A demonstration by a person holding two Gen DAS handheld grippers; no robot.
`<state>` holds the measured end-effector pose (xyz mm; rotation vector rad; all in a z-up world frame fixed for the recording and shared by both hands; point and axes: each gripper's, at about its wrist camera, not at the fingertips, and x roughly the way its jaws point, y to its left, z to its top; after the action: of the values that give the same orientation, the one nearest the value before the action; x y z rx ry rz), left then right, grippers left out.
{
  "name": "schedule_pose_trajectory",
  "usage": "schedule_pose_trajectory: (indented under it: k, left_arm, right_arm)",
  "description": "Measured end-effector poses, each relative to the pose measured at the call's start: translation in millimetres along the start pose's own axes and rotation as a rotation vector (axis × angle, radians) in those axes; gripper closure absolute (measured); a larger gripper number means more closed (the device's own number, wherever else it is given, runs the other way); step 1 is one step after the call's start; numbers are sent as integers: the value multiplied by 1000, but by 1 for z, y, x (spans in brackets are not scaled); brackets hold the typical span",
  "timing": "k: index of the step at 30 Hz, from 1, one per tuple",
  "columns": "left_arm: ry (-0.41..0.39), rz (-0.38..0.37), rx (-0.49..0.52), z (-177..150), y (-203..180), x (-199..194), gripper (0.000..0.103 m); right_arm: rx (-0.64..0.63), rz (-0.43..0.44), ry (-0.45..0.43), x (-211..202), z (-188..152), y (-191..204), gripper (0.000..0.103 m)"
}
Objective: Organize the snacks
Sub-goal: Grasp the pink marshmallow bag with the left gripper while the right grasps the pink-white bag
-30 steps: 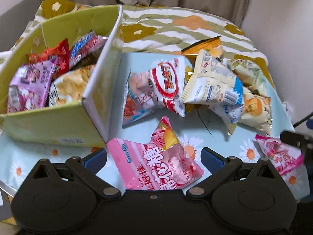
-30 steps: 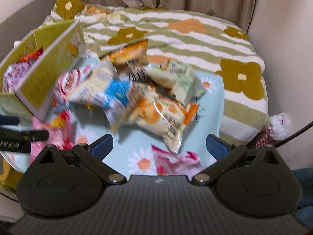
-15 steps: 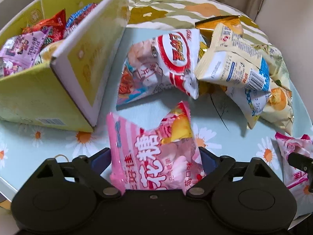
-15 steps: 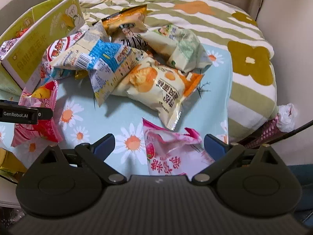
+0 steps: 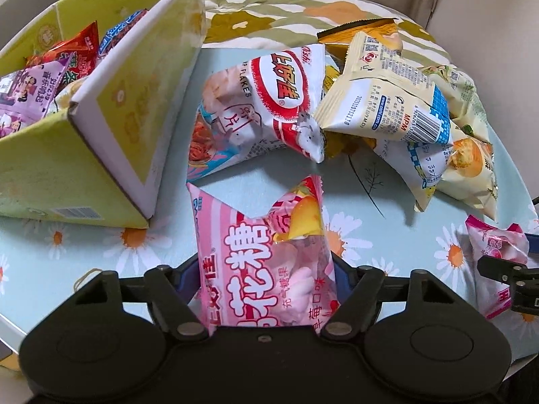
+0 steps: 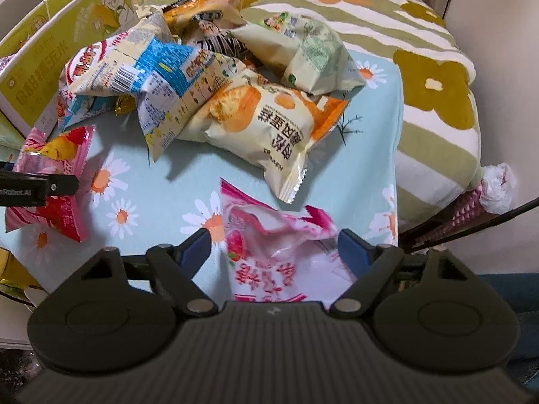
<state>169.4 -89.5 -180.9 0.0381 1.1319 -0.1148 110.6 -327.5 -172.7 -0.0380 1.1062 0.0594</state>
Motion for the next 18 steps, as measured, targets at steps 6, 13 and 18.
schedule_pose_trajectory:
  k: [6, 13, 18]
  left_arm:
    - [-2, -9, 0, -4, 3, -3, 26]
    - [-13, -12, 6, -5, 2, -12, 26]
    - [-28, -12, 6, -3, 2, -22, 26]
  right_arm:
    - [-33, -1, 21, 5, -1, 6, 9]
    - [-35, 14, 50, 14, -6, 9, 27]
    - [-12, 40, 48, 11, -4, 4, 41]
